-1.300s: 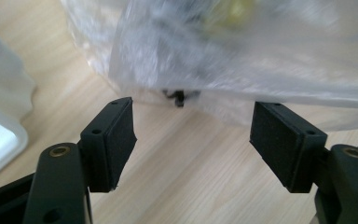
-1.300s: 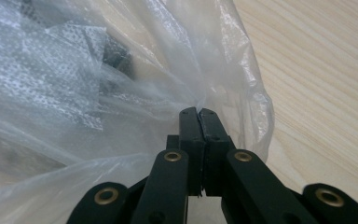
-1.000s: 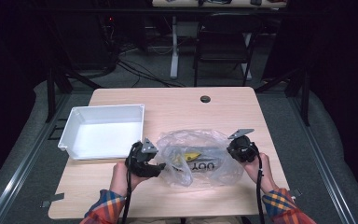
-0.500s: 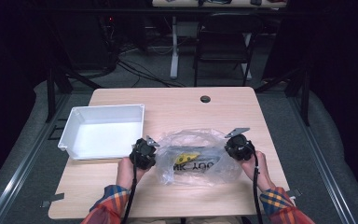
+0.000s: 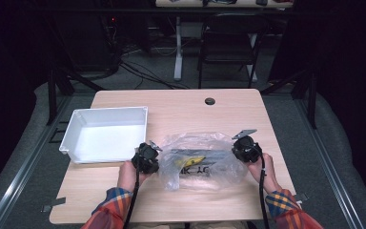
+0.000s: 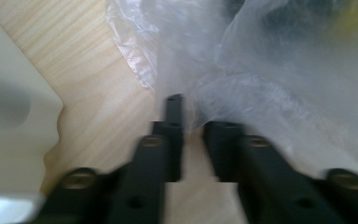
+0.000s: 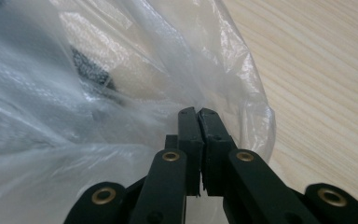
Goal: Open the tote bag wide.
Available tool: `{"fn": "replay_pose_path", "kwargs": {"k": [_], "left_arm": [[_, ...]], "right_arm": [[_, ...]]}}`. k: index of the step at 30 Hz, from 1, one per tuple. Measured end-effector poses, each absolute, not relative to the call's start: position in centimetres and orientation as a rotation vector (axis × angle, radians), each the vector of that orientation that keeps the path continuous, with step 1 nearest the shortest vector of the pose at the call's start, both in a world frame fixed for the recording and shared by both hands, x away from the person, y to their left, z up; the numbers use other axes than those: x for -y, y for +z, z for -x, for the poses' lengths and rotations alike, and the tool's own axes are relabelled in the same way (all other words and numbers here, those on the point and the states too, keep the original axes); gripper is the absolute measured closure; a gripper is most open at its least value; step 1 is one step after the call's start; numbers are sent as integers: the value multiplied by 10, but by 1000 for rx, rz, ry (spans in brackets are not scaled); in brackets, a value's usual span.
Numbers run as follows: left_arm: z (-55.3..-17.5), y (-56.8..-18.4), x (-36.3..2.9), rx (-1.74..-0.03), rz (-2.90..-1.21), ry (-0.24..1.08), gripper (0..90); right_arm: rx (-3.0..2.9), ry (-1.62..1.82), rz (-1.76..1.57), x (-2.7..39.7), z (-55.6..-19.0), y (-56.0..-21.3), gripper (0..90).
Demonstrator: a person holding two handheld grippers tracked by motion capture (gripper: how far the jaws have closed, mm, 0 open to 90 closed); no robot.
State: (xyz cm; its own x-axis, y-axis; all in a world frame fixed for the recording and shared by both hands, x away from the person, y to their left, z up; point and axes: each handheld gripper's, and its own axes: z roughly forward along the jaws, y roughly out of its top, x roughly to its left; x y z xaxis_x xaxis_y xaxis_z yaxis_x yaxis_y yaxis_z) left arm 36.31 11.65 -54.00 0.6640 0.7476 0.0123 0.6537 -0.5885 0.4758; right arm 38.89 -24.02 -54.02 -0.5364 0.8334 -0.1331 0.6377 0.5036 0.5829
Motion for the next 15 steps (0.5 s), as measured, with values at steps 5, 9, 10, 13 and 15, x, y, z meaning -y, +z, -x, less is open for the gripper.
{"fn": "replay_pose_path", "kwargs": {"k": [5,9,10,13,15], "left_arm": [[-340,-512,-135,-1087,-2382,257,442],[-329,-499,-143,-1076,-2373,249,377],[-326,-496,-146,-1074,-2375,253,359],[-320,-484,-155,-1078,-2330,265,334],[-318,-475,-157,-1077,-2295,286,319]], "right_arm": [[-2356,709,-1210,241,-382,-532,887],[-2364,732,-1205,239,-379,-529,888],[-2357,741,-1207,238,-379,-529,888],[-2361,748,-1211,238,-378,-527,888],[-2360,755,-1205,237,-378,-526,888]]}}
